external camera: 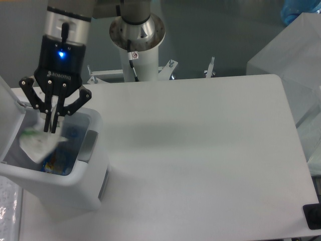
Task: Place the trash in the trash can
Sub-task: 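Open the gripper to drop the bag and raise it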
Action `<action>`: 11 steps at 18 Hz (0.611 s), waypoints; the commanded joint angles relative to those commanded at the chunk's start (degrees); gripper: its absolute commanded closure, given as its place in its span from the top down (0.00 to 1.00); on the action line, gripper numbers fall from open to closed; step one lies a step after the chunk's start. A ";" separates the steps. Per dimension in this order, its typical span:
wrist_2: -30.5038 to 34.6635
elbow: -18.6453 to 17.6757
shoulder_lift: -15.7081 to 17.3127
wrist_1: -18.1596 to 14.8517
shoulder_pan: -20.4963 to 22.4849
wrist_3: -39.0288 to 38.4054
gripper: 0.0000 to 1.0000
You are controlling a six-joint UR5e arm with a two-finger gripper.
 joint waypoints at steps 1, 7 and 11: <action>0.09 0.52 -0.09 0.09 0.00 2.20 1.00; 0.18 1.76 -0.35 -0.17 4.64 9.85 1.00; 0.52 2.63 -2.19 -0.17 12.29 18.37 1.00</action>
